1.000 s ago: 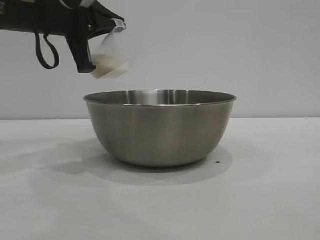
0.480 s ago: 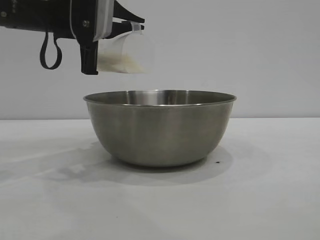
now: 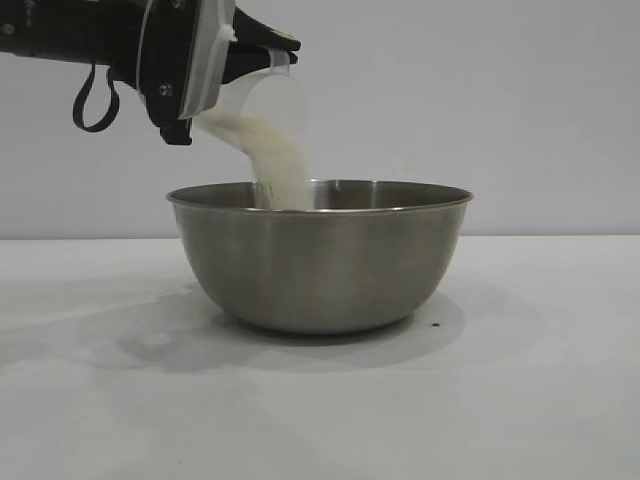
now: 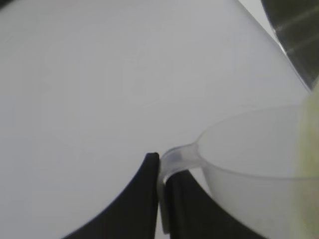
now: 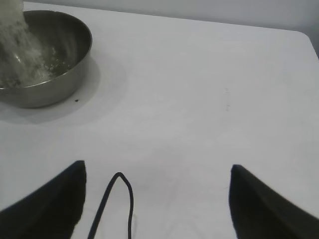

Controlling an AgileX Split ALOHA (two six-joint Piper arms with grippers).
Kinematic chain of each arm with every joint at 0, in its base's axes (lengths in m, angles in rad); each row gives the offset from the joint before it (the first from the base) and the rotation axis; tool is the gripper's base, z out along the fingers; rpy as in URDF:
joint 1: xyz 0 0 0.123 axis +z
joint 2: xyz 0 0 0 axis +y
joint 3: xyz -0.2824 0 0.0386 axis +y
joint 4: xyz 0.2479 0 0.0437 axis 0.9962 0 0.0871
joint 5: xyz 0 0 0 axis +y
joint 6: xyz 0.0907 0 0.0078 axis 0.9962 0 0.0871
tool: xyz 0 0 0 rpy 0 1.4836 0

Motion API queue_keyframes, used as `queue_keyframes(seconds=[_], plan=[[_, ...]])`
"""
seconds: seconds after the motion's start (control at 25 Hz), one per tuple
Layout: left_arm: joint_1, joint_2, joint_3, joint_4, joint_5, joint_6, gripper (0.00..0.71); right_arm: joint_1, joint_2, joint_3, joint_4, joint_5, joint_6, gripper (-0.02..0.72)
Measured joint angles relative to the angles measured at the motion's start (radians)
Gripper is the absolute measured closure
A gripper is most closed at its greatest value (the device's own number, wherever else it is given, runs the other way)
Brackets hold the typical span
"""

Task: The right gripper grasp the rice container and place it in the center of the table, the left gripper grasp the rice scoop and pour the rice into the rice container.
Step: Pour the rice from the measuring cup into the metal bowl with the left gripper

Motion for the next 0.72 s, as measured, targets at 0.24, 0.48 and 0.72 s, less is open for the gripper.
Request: queue_keyframes(seconds=[0.24, 0.48, 0.72], plan=[[-0.04, 0.0, 0.0, -0.006, -0.002, 0.102, 0.71, 0.0, 0.0, 0.0, 0.0, 0.0, 0.0, 0.196], [-0.055, 0.0, 0.0, -0.003, -0.004, 0.236, 0.71, 0.0, 0.0, 0.0, 0.0, 0.0, 0.0, 0.196], [-0.055, 0.0, 0.0, 0.001, -0.004, 0.33, 0.71, 0.0, 0.0, 0.0, 0.0, 0.0, 0.0, 0.196]])
